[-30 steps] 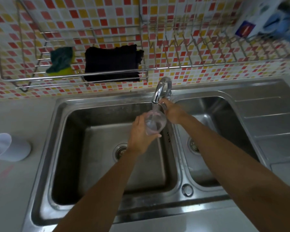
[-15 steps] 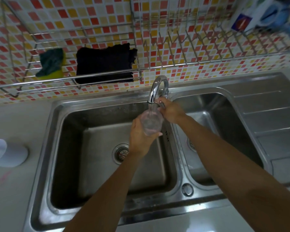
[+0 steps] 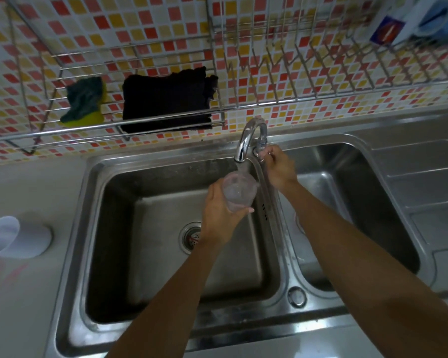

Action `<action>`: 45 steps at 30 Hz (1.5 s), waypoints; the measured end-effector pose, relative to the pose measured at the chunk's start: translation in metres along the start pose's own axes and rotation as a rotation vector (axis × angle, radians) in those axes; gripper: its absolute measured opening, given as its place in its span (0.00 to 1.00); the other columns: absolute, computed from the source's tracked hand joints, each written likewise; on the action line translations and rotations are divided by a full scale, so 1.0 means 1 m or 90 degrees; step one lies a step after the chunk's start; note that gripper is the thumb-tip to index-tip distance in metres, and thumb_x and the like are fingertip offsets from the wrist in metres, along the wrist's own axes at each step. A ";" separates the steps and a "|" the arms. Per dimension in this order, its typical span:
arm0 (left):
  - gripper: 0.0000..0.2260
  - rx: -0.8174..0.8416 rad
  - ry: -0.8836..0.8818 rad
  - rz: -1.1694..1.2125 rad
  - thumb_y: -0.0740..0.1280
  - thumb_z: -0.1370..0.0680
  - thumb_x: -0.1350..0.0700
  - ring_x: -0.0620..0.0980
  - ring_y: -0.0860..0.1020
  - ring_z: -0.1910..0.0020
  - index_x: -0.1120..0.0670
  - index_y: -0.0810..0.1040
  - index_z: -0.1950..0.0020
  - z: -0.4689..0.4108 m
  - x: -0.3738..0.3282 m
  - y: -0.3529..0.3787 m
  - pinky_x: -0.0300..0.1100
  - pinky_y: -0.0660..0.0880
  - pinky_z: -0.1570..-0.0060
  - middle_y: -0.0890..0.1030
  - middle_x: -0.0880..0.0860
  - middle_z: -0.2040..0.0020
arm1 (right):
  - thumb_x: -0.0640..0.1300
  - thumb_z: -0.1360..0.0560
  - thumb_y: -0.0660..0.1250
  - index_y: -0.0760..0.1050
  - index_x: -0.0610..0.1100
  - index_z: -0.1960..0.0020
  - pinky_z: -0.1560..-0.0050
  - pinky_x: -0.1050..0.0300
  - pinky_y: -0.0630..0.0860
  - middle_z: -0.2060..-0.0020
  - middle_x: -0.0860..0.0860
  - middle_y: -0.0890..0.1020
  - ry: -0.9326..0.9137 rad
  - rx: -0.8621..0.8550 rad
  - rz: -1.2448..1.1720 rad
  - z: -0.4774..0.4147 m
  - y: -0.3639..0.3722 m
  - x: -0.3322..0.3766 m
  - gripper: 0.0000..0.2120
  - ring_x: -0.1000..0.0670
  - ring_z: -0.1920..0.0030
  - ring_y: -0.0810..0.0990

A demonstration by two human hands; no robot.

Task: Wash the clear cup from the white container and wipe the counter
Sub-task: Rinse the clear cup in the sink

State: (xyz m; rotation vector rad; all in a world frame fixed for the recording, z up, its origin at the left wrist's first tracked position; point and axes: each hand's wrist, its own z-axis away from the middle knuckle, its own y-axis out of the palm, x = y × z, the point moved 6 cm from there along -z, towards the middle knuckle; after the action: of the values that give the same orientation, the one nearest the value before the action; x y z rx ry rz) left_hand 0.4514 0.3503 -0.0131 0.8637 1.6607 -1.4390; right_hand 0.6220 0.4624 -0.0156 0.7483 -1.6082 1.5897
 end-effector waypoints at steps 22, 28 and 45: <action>0.39 -0.041 0.005 -0.057 0.81 0.40 0.48 0.49 0.73 0.42 0.51 0.67 0.35 -0.003 -0.012 -0.006 0.51 0.78 0.46 0.70 0.46 0.42 | 0.50 0.21 0.62 0.61 0.50 0.27 0.35 0.45 0.70 0.33 0.49 0.73 -0.033 0.106 -0.049 0.031 0.003 -0.020 0.24 0.48 0.34 0.72; 0.40 -0.043 -0.010 -0.164 0.79 0.36 0.53 0.56 0.72 0.36 0.58 0.63 0.31 0.010 0.004 -0.017 0.48 0.75 0.41 0.71 0.57 0.34 | 0.51 0.20 0.58 0.52 0.45 0.23 0.25 0.44 0.54 0.24 0.44 0.57 -0.022 -0.007 0.189 0.129 0.022 -0.078 0.30 0.44 0.24 0.54; 0.29 0.092 0.187 -0.742 0.73 0.33 0.60 0.60 0.73 0.39 0.60 0.67 0.35 0.036 0.051 -0.026 0.58 0.67 0.33 0.74 0.60 0.38 | 0.37 0.21 0.61 0.63 0.37 0.27 0.27 0.45 0.50 0.28 0.41 0.67 -0.151 -0.034 0.434 0.134 0.040 -0.079 0.24 0.42 0.26 0.61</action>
State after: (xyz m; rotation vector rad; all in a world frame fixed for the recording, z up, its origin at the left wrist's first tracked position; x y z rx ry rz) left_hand 0.4088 0.3116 -0.0479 0.0878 2.4817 -2.2626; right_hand 0.6190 0.3247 -0.0976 0.3779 -2.2283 1.9594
